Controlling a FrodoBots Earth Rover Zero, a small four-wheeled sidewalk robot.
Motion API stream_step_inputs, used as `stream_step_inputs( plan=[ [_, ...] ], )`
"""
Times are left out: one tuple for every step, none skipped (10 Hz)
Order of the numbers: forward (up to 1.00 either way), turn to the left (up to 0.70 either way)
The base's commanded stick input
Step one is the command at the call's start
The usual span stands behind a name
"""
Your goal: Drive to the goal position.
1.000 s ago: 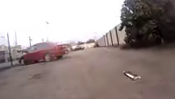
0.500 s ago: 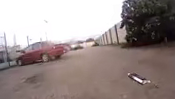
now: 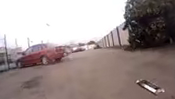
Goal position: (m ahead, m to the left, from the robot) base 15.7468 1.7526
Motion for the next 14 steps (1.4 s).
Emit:
stream_step_inputs(
  plan=[
    [0.50, 0.00],
    [0.50, 0.00],
    [0.50, 0.00],
    [0.50, 0.00],
    [0.50, 0.00],
    [0.50, 0.00],
    [0.50, 0.00],
    [0.50, 0.00],
    [0.50, 0.00],
    [0.50, 0.00],
    [0.50, 0.00],
    [0.50, 0.00],
    [0.50, 0.00],
    [0.50, 0.00]
  ],
)
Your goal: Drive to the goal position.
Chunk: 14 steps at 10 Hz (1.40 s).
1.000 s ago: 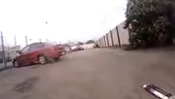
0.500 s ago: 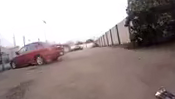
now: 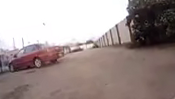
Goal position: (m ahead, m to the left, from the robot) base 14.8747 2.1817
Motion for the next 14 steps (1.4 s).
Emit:
stream_step_inputs(
  plan=[
    [0.50, 0.00],
    [0.50, 0.00],
    [0.50, 0.00],
    [0.50, 0.00],
    [0.50, 0.00],
    [0.50, 0.00],
    [0.50, 0.00],
    [0.50, 0.00],
    [0.50, 0.00],
    [0.50, 0.00],
    [0.50, 0.00],
    [0.50, 0.00],
    [0.50, 0.00],
    [0.50, 0.00]
  ],
)
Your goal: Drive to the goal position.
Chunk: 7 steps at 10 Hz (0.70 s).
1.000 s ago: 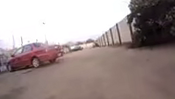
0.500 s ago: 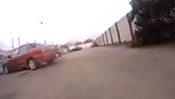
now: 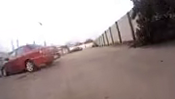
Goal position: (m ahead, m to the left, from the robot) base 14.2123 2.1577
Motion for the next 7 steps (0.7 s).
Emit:
stream_step_inputs(
  plan=[
    [0.50, 0.00],
    [0.50, 0.00],
    [0.50, 0.00],
    [0.50, 0.00],
    [0.50, 0.00],
    [0.50, 0.00],
    [0.50, 0.00]
  ],
)
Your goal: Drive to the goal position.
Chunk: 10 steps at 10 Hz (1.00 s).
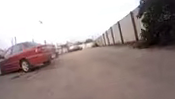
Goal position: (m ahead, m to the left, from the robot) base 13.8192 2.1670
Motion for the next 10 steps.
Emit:
stream_step_inputs(
  plan=[
    [0.50, 0.00],
    [0.50, 0.00],
    [0.50, 0.00],
    [0.50, 0.00],
    [0.50, 0.00],
    [0.50, 0.00],
    [0.50, 0.00],
    [0.50, 0.00],
    [0.50, 0.00],
    [0.50, 0.00]
  ],
)
